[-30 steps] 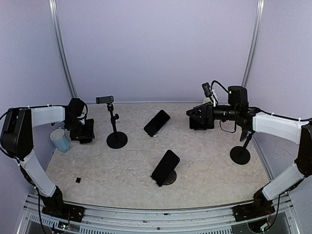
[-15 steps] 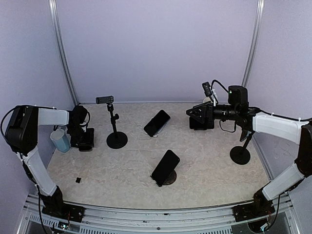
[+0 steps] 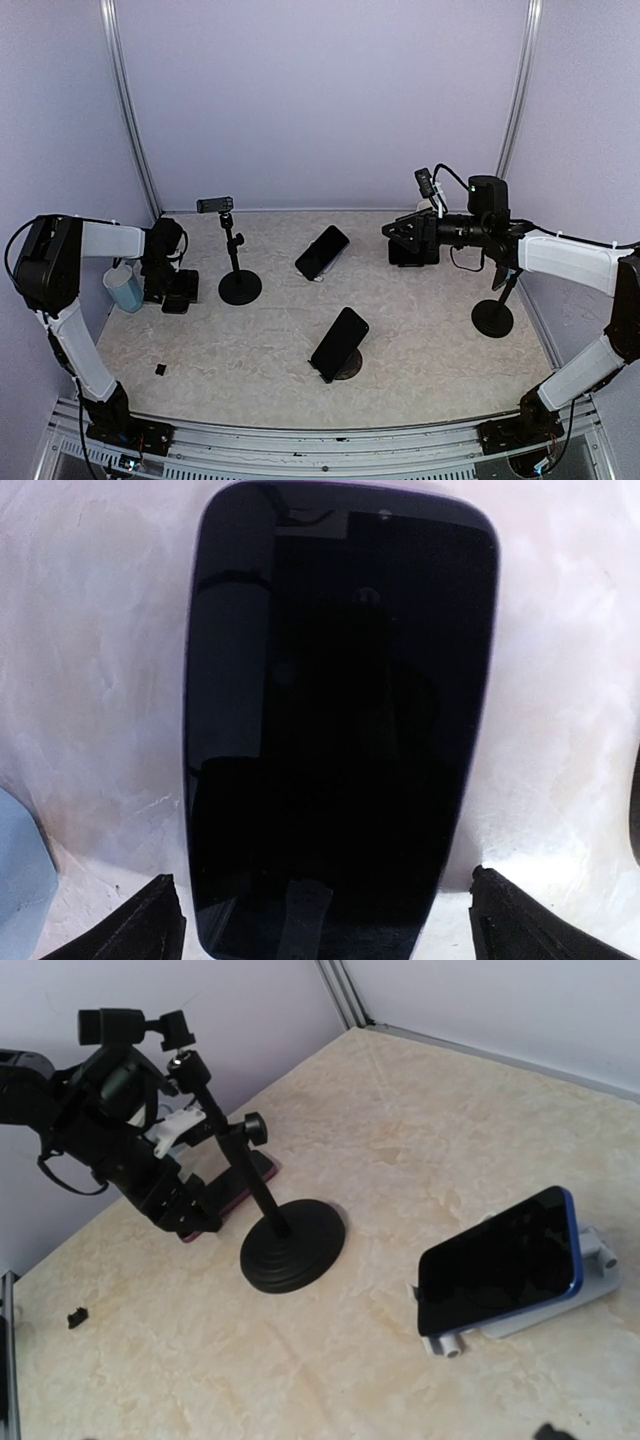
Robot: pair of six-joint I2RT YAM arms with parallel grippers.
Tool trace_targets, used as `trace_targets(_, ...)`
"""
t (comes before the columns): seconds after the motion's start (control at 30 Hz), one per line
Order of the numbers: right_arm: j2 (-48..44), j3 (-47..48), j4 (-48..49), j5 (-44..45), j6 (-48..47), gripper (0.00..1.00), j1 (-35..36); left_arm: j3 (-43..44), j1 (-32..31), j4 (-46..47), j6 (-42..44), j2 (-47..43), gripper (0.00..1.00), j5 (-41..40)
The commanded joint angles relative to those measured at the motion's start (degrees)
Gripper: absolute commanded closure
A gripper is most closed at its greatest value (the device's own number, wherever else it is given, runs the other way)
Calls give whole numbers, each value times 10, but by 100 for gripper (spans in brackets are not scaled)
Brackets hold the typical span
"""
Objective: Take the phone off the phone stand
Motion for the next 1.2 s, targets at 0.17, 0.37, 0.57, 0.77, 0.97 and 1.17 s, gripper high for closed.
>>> trace_targets(0.17,-1,4,1,-3,1,7,2,6,-10,18,-7,-88,1,21)
trace_targets(0.37,-7,5,-5,2,-2,7,2,38,-17,18,-28,-163,1,20)
trace_targets(0.57,-9,2,-6,6,-3,7,2,71,-20,43,-66,-258,1,25)
trace_targets(0.77,-7,4,-7,5,-2,7,3,121,-83,51,-66,-311,1,12)
trace_targets(0.97,-7,5,-10,7,-1,7,3,189,-159,1,-48,-302,1,-32)
trace_targets(1.17,-8,5,-10,7,1,7,3,228,-207,-48,-99,-264,1,-109)
